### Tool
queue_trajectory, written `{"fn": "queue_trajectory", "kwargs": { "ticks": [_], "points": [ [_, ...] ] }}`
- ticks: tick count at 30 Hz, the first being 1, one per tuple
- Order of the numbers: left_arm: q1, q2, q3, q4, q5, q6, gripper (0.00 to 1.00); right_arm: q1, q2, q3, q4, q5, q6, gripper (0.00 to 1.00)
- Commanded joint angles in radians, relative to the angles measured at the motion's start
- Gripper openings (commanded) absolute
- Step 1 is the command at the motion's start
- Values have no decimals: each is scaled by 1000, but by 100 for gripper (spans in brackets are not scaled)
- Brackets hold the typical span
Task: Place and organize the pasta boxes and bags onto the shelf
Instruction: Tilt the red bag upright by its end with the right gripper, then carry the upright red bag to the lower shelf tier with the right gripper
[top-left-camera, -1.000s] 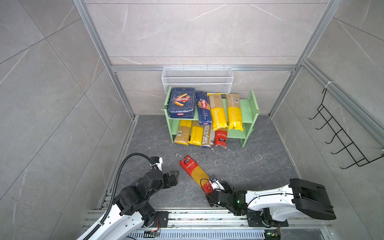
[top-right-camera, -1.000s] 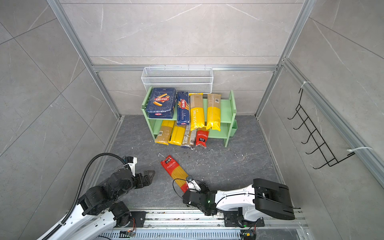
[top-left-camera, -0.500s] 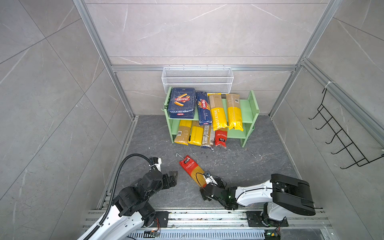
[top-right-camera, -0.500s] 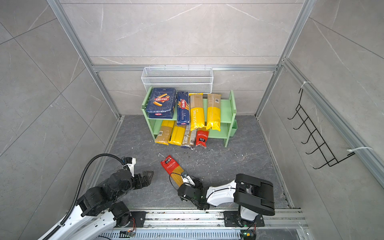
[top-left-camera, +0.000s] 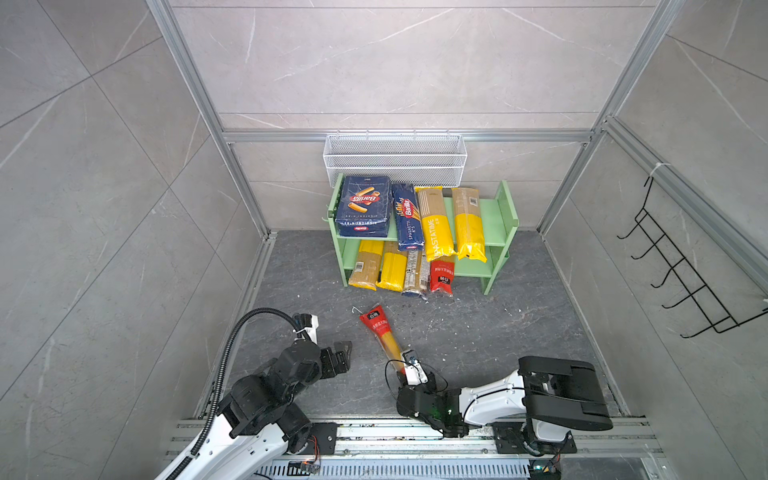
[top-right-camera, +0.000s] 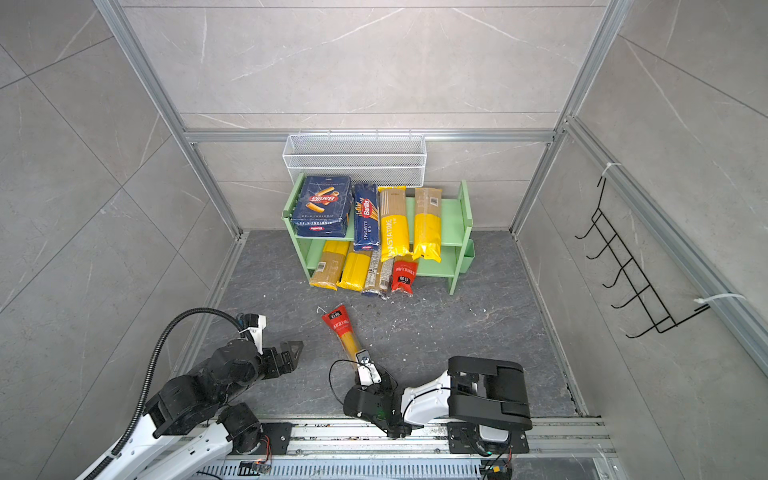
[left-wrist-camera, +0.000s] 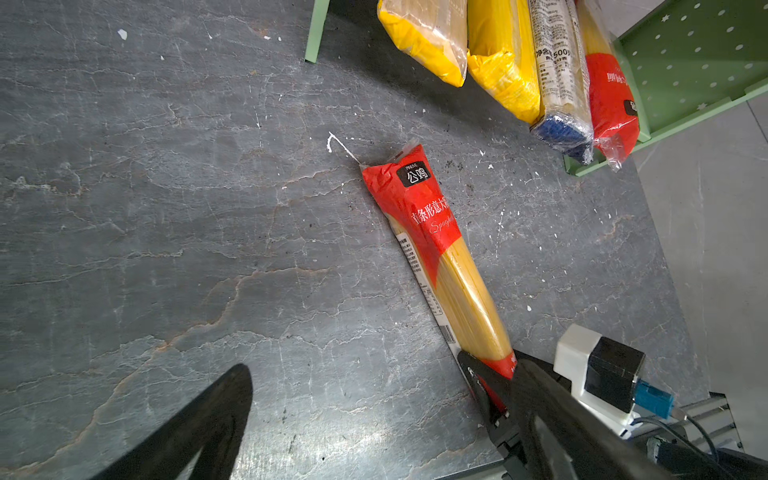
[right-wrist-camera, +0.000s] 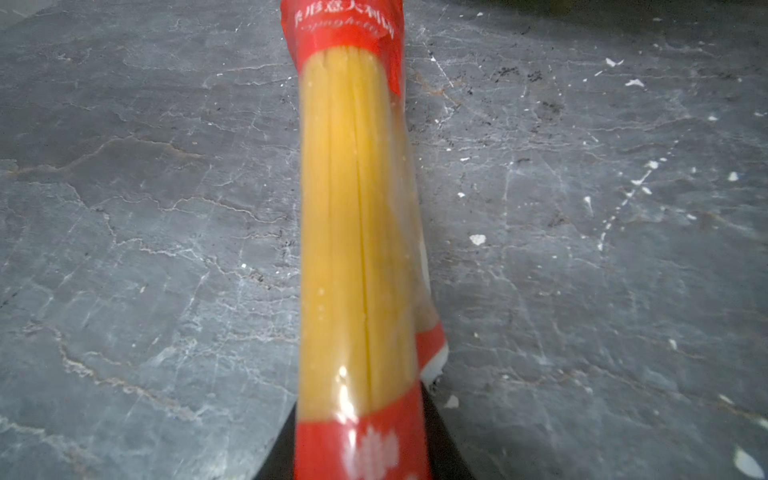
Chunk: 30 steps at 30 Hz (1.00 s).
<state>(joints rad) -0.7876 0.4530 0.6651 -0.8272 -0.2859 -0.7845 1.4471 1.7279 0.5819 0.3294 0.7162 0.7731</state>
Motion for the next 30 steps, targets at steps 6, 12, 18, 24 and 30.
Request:
{"fn": "queue_trajectory", "kwargs": {
  "ticks": [6,12,18,24,30],
  "points": [
    [-4,-22,54,-19,-7,25,99,138,-74,-66,-479,-201,145,0],
    [-4,-25,59,-22,-21,25,99,160,-262,-77,-650,-135,238,0],
    [-4,13,67,0,-19,34,99,172,-521,-98,-883,-53,357,0],
    [-4,50,89,35,-19,68,99,208,-679,-70,-1100,29,493,0],
    [-5,79,115,52,-15,91,99,295,-617,103,-1483,149,771,0]
  ]
}}
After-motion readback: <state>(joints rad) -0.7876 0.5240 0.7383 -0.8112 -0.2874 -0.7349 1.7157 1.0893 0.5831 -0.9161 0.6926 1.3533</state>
